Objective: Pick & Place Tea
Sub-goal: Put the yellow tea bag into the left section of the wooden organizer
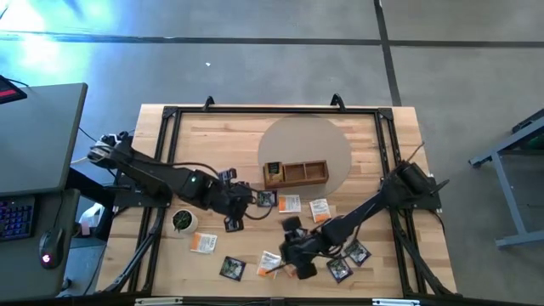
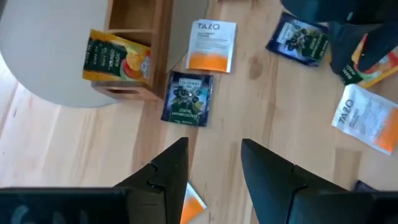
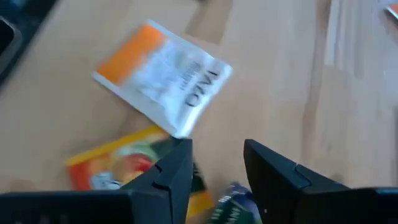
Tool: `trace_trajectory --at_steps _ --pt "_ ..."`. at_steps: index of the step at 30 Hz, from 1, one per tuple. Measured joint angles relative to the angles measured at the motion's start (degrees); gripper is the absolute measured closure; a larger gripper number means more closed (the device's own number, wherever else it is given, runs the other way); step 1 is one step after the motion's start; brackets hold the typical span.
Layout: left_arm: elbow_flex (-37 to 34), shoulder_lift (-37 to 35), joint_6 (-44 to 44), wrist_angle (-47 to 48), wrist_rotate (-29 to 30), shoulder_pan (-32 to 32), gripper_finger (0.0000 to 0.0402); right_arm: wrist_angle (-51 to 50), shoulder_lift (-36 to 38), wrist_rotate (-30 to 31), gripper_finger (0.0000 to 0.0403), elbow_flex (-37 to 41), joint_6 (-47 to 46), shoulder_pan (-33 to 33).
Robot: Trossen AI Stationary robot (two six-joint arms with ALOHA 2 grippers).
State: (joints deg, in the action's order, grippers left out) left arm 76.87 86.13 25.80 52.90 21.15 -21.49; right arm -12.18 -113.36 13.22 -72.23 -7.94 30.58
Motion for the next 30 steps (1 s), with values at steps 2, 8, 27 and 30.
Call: trace_trajectory --at_steps 2,8,27,30 --pt "-0.1 0.1 0.0 0.1 0.0 0.1 0.0257 -1.2 0.0 -2.3 0.0259 0.0 0.7 -1.4" --pt "-0.1 0.0 0.0 0.1 0.5 0.1 0.0257 -2.5 -0.9 -12.9 0.0260 0.0 -1.0 -5.1" --pt "-0.1 0.0 0.0 1.2 0.6 0.1 0.0257 -3.1 -3.3 -20.5 0.0265 -0.1 0.5 -6.3" --pt "-0.1 0.0 0.0 1.1 0.6 0.1 0.0257 -3.1 -3.3 -20.5 0.0265 -0.1 0.4 -6.2"
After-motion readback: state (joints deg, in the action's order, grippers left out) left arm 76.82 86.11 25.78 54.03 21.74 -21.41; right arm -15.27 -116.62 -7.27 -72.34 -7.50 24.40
